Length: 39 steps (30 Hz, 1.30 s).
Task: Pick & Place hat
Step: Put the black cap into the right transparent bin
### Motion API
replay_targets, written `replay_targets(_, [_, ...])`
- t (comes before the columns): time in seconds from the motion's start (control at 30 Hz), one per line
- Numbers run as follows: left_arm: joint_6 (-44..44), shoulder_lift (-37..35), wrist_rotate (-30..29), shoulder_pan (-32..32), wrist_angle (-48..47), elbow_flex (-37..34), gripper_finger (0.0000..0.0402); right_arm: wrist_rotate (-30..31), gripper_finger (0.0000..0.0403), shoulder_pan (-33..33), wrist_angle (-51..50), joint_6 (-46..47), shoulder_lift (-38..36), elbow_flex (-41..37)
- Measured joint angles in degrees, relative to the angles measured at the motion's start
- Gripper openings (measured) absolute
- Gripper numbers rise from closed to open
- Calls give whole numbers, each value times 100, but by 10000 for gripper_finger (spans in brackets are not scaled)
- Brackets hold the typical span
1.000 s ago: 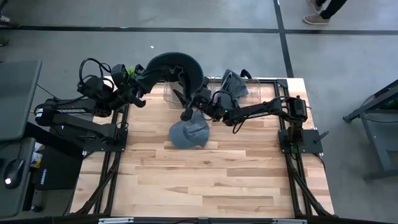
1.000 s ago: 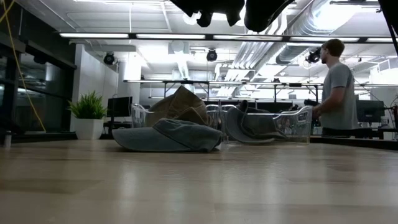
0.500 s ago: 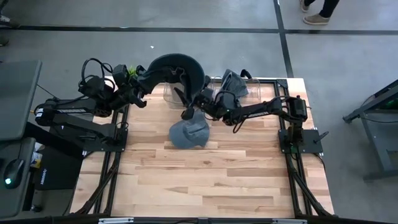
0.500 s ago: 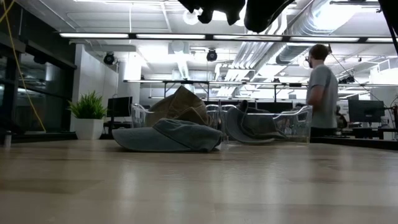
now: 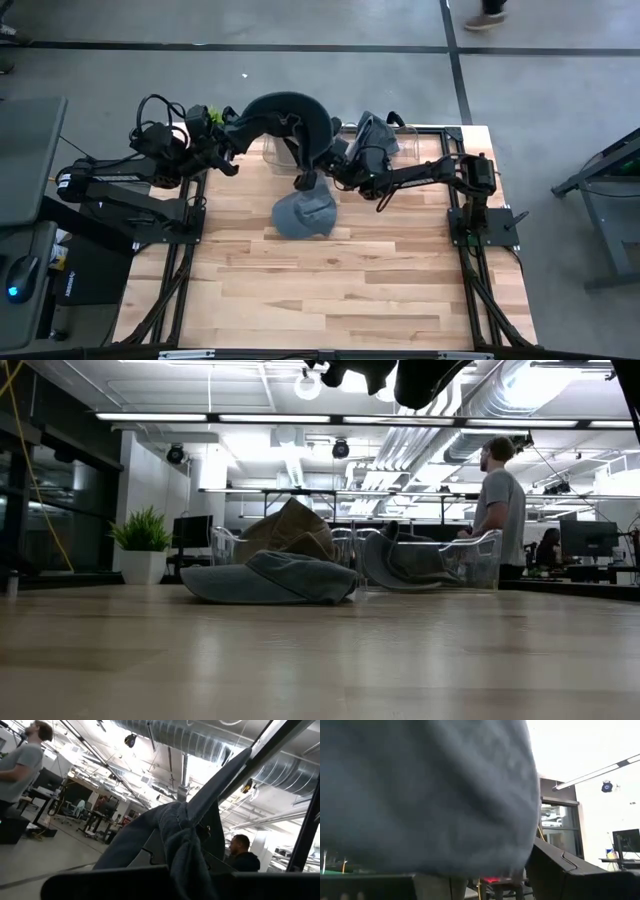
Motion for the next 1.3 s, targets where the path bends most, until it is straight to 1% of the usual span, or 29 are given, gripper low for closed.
replay_targets(0.13, [-81, 10, 11, 0, -73, 0, 0, -62, 165, 1, 16, -3, -4, 105])
replay_targets(0.47, [-279, 253, 180, -2, -93, 15, 0, -533, 165, 23, -288, -89, -11, 688])
replay_targets(0.63, [-336, 254, 195, -2, -174, 4, 0, -517, 165, 28, -317, -14, -11, 788])
replay_targets(0.8, [-338, 260, 192, -2, -204, 7, 0, -189, 165, 61, -324, -2, -11, 791])
replay_targets(1.0, [-335, 260, 192, 0, -254, 7, 0, -32, 162, 61, -485, 2, -48, 791])
replay_targets(1.07, [-333, 258, 192, 0, -335, 7, 0, -35, 151, 61, -666, 1, -126, 791])
replay_targets(1.17, [-331, 258, 187, 0, -383, 7, 0, -42, 121, 61, -1029, 2, -261, 791])
replay_targets(1.3, [-324, 258, 148, 0, -404, 7, 0, -89, 55, 61, -1437, 1, -429, 791])
